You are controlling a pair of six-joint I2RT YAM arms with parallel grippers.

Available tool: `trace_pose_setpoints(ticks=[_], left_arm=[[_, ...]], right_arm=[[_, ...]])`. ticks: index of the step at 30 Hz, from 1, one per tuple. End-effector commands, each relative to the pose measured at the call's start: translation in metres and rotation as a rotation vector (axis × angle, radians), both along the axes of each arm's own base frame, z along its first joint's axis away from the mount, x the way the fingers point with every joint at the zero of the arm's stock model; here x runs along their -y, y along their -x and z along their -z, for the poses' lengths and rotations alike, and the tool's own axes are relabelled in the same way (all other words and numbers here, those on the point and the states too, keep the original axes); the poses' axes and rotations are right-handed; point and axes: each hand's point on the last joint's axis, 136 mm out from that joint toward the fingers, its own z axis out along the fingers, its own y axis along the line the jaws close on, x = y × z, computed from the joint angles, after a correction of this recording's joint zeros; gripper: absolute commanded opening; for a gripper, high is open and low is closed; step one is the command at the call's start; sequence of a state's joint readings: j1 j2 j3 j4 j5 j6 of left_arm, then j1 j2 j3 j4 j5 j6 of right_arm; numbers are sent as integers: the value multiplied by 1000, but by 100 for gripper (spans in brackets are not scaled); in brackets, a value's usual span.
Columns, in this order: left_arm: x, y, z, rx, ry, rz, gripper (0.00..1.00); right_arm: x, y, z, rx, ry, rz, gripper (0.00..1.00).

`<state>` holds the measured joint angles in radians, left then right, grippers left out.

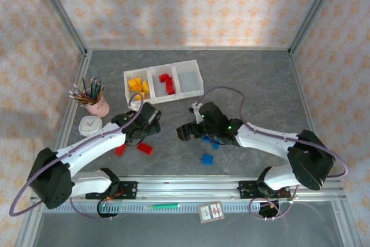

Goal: Sort the legos into containers by color
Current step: Pick up the lego from the bottom-left of the table.

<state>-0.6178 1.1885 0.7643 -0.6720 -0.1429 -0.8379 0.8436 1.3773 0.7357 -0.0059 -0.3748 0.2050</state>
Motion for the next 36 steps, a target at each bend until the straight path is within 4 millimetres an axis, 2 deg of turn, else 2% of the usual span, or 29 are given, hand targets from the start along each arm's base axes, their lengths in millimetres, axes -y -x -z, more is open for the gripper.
trace_pose_setpoints(ticks=[1,8,15,19,22,26,36], left_arm=[[-18,30,14,-72,-1,-102,77],[-23,58,39,-134,39,-159,81],[-14,68,60,-163,84,-166,81],[8,57,67,-145,165,-131,78],[16,45,65,-126,160,-113,75],[21,36,67,-122,140,-92,70],[22,29,65,-99,122,-81,43]], right_arm=[[-3,-3,0,22,-28,7,100],[-2,-2,7,14,-29,14,100],[-1,-4,10,19,-15,22,100],[0,-6,11,26,-4,28,100],[1,-7,12,28,1,35,100],[3,-7,14,23,7,40,100],[2,-10,14,29,14,47,99]])
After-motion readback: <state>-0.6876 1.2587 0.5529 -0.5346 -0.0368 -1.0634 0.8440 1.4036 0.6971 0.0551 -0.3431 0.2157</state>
